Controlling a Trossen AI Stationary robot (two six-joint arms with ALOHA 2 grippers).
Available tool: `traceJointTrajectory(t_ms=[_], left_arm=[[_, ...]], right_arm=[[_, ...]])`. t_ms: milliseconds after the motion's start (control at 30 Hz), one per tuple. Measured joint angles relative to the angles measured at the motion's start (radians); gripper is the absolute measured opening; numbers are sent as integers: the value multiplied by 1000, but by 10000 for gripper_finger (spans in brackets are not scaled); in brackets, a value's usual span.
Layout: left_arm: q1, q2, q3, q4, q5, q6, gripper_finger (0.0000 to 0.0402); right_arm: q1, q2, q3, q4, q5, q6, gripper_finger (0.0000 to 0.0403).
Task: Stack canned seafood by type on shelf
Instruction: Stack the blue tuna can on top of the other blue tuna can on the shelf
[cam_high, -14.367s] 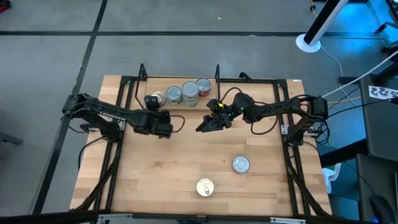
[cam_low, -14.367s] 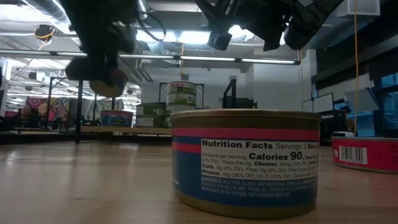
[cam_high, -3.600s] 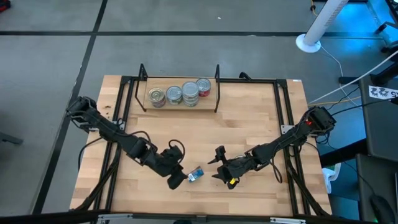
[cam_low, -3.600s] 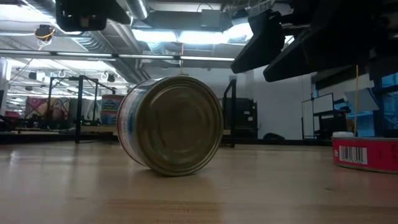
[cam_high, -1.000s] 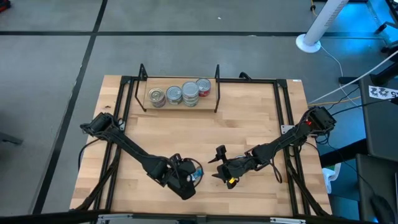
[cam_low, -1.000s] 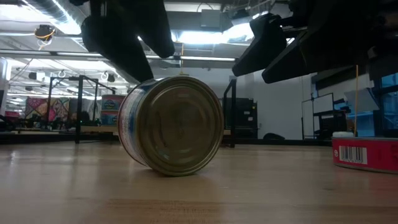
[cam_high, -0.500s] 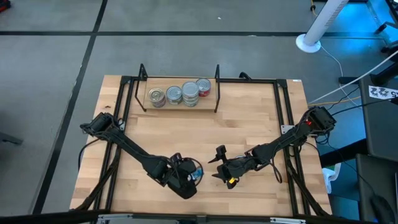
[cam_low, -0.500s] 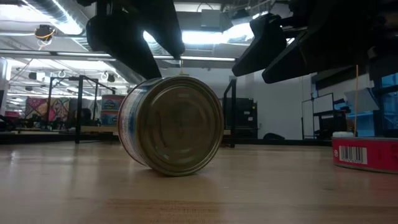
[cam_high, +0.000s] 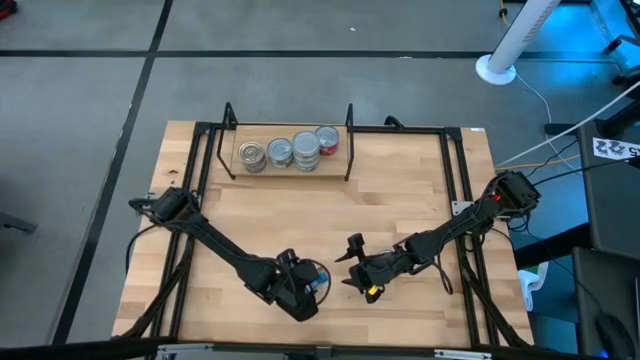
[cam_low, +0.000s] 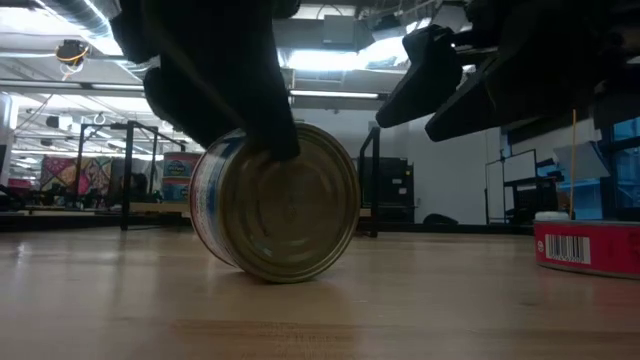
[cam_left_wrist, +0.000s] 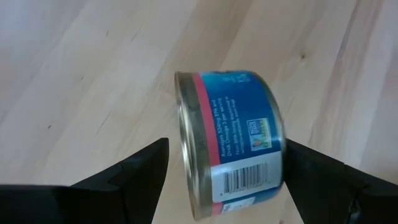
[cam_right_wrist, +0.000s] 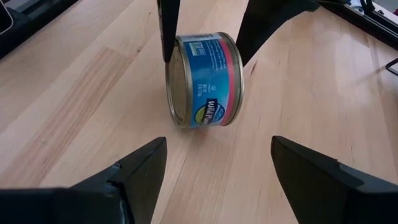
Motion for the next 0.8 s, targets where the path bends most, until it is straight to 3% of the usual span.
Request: traceJointTrajectory(t_ms=[467, 800], left_arm=[[23, 8, 0, 0, 22, 52, 290], [24, -2, 0, -42, 37, 73, 185]], right_arm=[[0, 0, 0, 0, 0, 0, 289], [0, -104, 1, -93, 2, 0, 289]])
